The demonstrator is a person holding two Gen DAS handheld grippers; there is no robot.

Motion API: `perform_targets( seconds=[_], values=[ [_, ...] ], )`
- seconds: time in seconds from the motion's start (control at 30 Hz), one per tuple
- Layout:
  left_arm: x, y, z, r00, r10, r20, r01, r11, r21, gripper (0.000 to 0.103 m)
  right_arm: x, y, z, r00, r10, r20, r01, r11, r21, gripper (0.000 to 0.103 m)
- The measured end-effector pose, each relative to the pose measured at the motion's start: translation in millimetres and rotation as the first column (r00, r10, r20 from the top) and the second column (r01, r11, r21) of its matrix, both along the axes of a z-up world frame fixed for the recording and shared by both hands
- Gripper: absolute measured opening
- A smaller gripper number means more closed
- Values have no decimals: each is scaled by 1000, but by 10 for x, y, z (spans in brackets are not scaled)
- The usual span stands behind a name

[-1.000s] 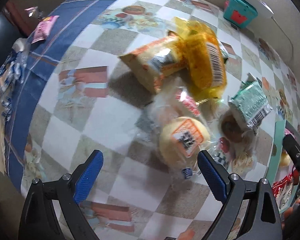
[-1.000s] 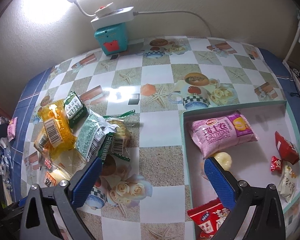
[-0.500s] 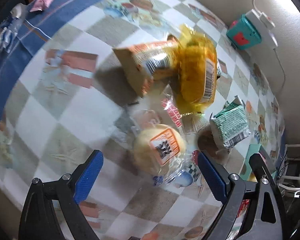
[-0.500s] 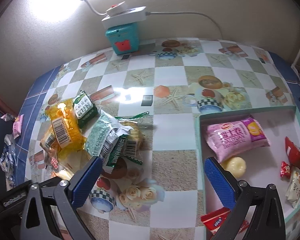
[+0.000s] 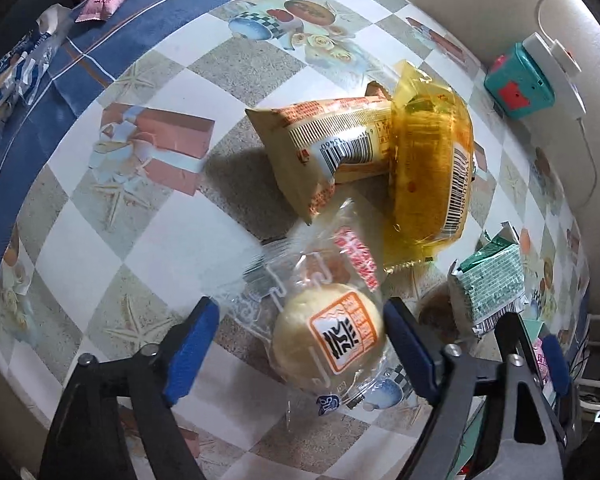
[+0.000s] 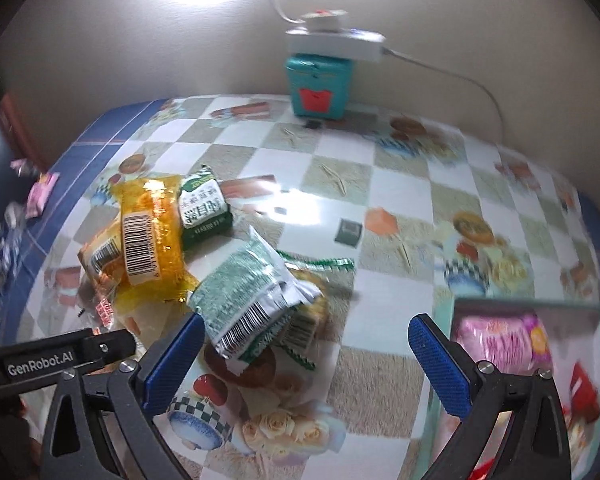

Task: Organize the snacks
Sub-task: 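Grasp the green biscuit pack with the right gripper while the left grasps the wrapped bun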

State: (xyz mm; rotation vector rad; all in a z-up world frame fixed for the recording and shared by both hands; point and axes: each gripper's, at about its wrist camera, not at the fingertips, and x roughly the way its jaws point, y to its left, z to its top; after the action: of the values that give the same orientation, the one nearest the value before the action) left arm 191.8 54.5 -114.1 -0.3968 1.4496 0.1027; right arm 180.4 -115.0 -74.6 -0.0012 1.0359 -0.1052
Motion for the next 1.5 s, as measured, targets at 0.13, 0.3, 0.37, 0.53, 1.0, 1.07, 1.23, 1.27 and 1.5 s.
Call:
perform_targets(
  seconds=[0.13,0.3,0.37,0.53,1.0,1.07,1.23,1.27,1.5],
  values=[
    [5,50,42,1000,3,0,-3,1000,14,84,49,62,-39,999,44,-4,-44,998,-51,103],
    [69,276,89,1000,13,-3,-13,999,39,84,91,210,-102,994,113,-5,-113,988,-103,103],
    [62,340,109,1000,13,-1,-13,998,55,84,110,291,-134,990,142,-8,-142,980,-138,103],
    [90,423,136,1000,23,-2,-23,998,60,84,141,348,-232,987,158,-27,-160,972,-174,102],
    [160,289,33,999,24,-22,-23,998,55,84,160,495,-323,979,200,-29,-201,957,-208,95],
    [191,240,-44,999,32,-23,-31,998,49,84,153,503,-331,978,204,-33,-206,956,-211,95],
    [176,237,-88,999,39,-18,-38,998,55,84,158,481,-332,980,196,-24,-197,961,-193,94],
    [176,236,-96,999,40,-19,-39,998,55,84,159,489,-341,980,197,-28,-198,960,-197,93],
    [155,265,-76,999,42,-20,-41,997,59,84,163,550,-386,978,206,-40,-210,955,-211,86]
  ],
)
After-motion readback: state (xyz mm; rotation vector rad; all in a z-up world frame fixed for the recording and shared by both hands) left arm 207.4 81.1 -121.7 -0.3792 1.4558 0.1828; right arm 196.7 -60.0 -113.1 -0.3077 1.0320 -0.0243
